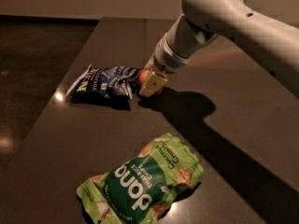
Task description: Move apple near blue chip bag
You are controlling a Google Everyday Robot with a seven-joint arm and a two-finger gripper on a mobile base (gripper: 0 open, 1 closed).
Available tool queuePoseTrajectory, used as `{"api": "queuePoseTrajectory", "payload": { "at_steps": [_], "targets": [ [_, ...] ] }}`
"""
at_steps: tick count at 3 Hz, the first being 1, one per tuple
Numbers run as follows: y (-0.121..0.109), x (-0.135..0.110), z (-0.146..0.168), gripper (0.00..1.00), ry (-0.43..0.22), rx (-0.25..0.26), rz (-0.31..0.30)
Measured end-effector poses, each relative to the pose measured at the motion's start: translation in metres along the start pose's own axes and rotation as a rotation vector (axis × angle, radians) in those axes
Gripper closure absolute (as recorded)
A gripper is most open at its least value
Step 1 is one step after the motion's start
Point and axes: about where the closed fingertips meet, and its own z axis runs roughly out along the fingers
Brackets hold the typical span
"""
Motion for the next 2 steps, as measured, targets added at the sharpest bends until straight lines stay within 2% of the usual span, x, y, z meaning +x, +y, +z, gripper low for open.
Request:
{"api": "queuePoseTrajectory", "payload": {
  "at_steps": [1, 2],
  "targets": [
    [0.0006, -0.0004, 0.0012, 0.0, 0.0, -0.002, -0.001],
    [0.0006, -0.0004, 0.0012, 0.0, 0.0, -0.002, -0.001]
  ]
}}
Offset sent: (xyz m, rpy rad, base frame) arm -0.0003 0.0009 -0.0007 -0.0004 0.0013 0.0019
